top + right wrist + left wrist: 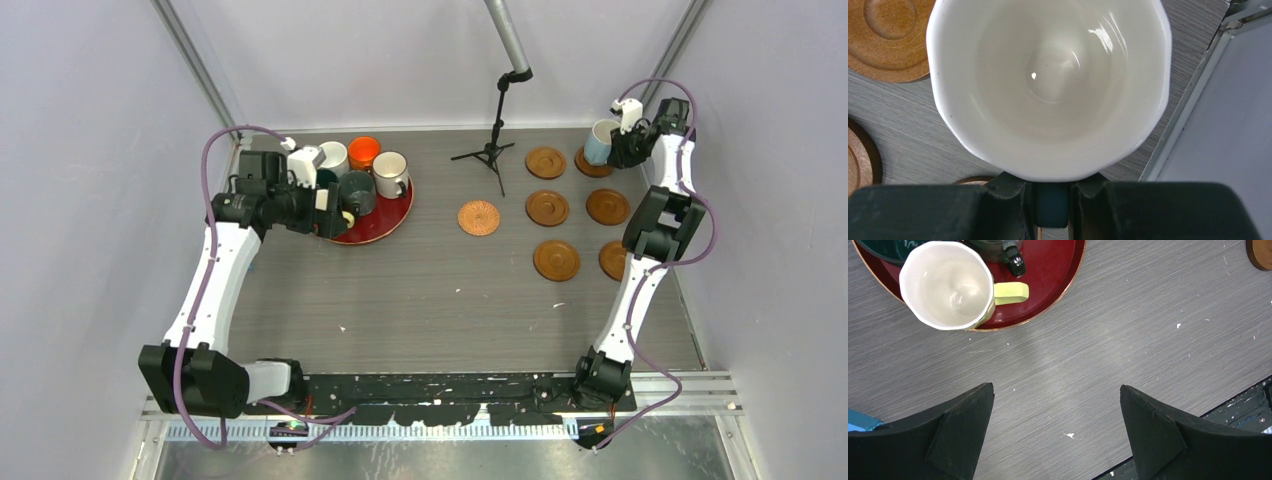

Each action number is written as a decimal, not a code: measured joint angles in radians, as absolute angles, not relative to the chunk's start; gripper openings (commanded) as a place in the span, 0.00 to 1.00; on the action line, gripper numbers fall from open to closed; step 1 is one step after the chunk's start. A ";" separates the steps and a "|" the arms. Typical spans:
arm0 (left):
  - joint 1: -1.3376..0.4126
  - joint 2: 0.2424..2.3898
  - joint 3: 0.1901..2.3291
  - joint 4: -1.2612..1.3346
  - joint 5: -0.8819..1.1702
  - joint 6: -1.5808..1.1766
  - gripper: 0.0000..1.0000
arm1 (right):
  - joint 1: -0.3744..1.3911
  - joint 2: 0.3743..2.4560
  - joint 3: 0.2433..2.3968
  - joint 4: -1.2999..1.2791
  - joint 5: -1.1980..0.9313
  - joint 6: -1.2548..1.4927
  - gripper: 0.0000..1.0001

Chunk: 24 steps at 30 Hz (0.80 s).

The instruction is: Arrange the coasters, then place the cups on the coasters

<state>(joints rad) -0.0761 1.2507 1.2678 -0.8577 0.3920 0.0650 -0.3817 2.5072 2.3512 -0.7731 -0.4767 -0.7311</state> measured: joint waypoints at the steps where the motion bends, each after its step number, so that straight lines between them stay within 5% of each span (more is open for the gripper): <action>1: -0.076 1.252 1.268 -0.858 0.392 0.065 1.00 | -0.382 2.508 2.352 -0.771 -0.477 -0.732 0.19; 24: -0.076 1.273 1.268 -0.858 0.385 0.065 1.00 | -0.382 2.490 2.311 -0.735 -0.474 -0.767 0.49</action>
